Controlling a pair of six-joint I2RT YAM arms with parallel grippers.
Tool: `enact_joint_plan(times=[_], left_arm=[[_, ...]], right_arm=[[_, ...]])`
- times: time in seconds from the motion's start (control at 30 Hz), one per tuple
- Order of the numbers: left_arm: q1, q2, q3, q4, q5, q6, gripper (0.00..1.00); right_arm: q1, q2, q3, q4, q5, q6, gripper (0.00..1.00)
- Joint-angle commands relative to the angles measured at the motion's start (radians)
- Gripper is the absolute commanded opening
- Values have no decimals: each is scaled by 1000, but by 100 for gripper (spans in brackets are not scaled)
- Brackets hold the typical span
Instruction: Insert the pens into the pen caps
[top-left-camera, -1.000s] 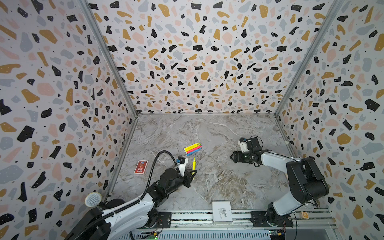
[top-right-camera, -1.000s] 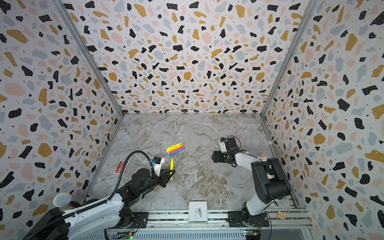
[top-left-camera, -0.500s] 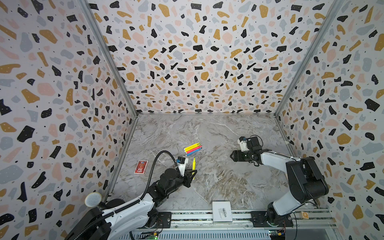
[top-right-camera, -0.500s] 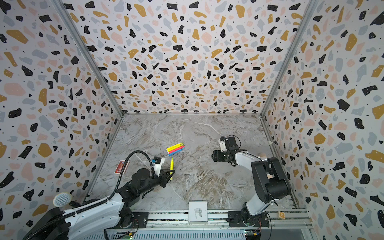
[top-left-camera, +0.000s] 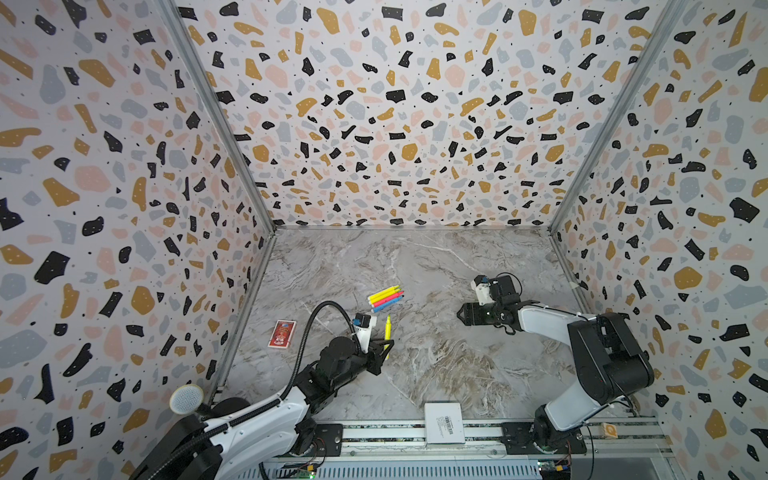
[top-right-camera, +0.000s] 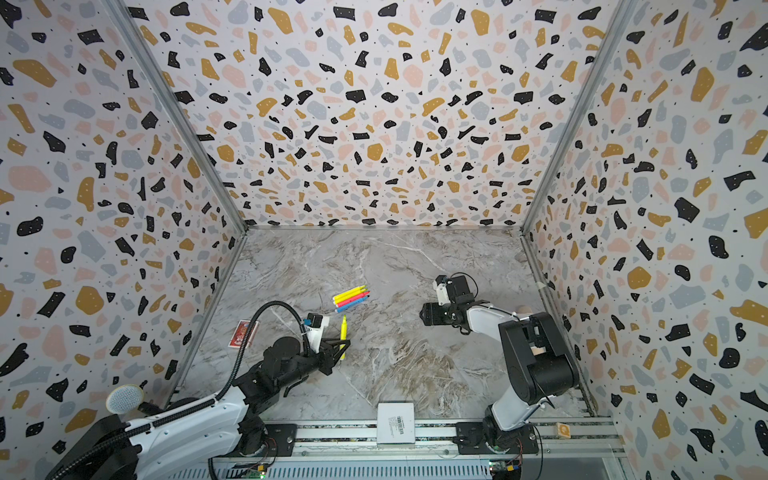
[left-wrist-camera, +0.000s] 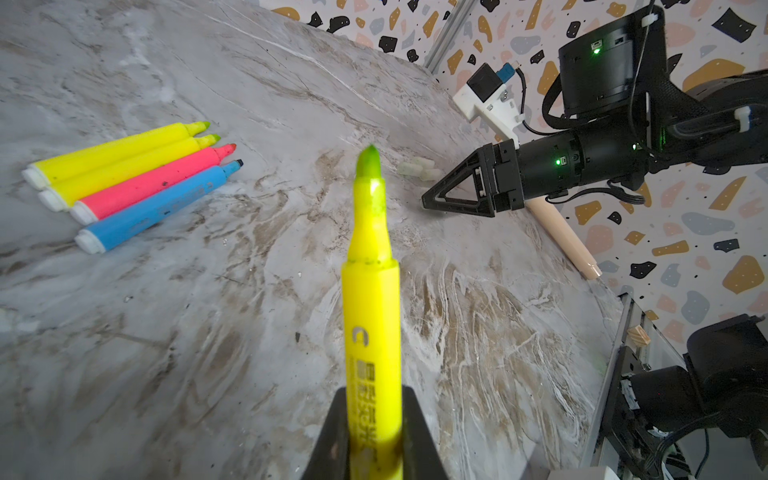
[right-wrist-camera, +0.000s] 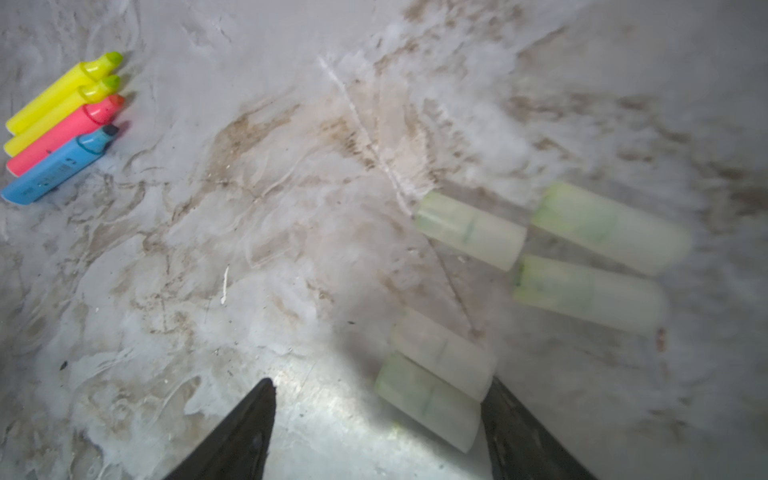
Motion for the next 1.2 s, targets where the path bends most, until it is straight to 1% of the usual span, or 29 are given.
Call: enact_joint_plan(times=[0.0, 0.3, 0.4, 0.63, 0.77, 1.0, 1.17], left_arm=[[2, -8, 6, 6, -16, 8, 0], [3, -26, 0, -6, -20, 8, 0], [2, -38, -4, -9, -24, 7, 0], [3, -38, 0, -10, -25, 9, 0], [3, -33, 0, -5, -24, 10, 0], [2, -34, -1, -13, -23, 14, 0], [3, -34, -5, -13, -26, 13, 0]], right_arm=[[39, -38, -20, 5, -1, 31, 77], [146, -117, -77, 18, 22, 113, 76], [156, -149, -65, -7, 19, 103, 76], [152, -229, 5, -125, 119, 63, 76], [149, -217, 48, -164, 150, 38, 77], [148, -140, 107, -200, 154, 12, 76], [148, -110, 114, -203, 175, 31, 70]])
